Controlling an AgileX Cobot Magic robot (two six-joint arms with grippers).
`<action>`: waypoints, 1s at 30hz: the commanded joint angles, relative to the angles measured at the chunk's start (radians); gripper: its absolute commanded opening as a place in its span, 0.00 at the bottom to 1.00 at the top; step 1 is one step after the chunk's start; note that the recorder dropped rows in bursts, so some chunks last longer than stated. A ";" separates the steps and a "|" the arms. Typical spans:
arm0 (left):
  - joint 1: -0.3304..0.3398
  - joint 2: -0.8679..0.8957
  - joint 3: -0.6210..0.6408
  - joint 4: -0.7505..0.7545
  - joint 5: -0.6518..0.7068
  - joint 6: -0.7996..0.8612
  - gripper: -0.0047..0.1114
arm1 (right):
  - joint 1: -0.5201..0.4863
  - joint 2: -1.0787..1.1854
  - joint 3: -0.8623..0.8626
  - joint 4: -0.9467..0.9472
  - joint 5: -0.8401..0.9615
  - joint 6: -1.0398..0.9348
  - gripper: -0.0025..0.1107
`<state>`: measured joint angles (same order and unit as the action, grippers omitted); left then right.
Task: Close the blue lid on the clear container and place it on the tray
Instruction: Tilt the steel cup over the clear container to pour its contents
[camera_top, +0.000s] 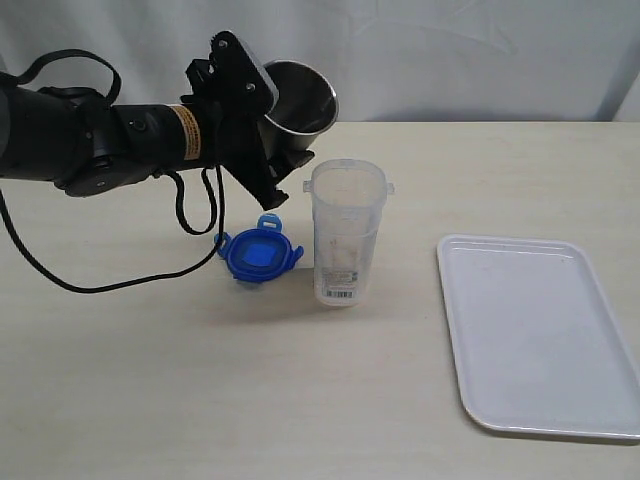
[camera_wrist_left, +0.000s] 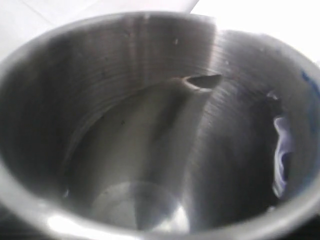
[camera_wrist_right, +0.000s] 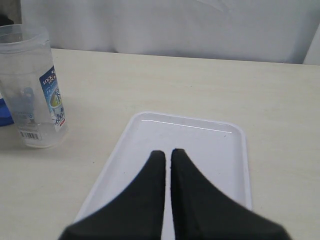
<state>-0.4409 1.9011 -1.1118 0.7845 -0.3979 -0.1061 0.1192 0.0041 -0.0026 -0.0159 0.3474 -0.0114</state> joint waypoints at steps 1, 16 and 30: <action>-0.004 -0.019 -0.019 -0.016 -0.049 0.055 0.04 | -0.006 -0.004 0.003 0.001 -0.002 0.004 0.06; -0.037 -0.019 -0.019 -0.019 -0.055 0.166 0.04 | -0.006 -0.004 0.003 0.001 -0.002 0.004 0.06; -0.037 -0.019 -0.019 -0.019 -0.035 0.257 0.04 | -0.006 -0.004 0.003 0.001 -0.002 0.004 0.06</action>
<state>-0.4754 1.9011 -1.1118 0.7826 -0.3979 0.1348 0.1192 0.0041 -0.0026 -0.0159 0.3474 -0.0114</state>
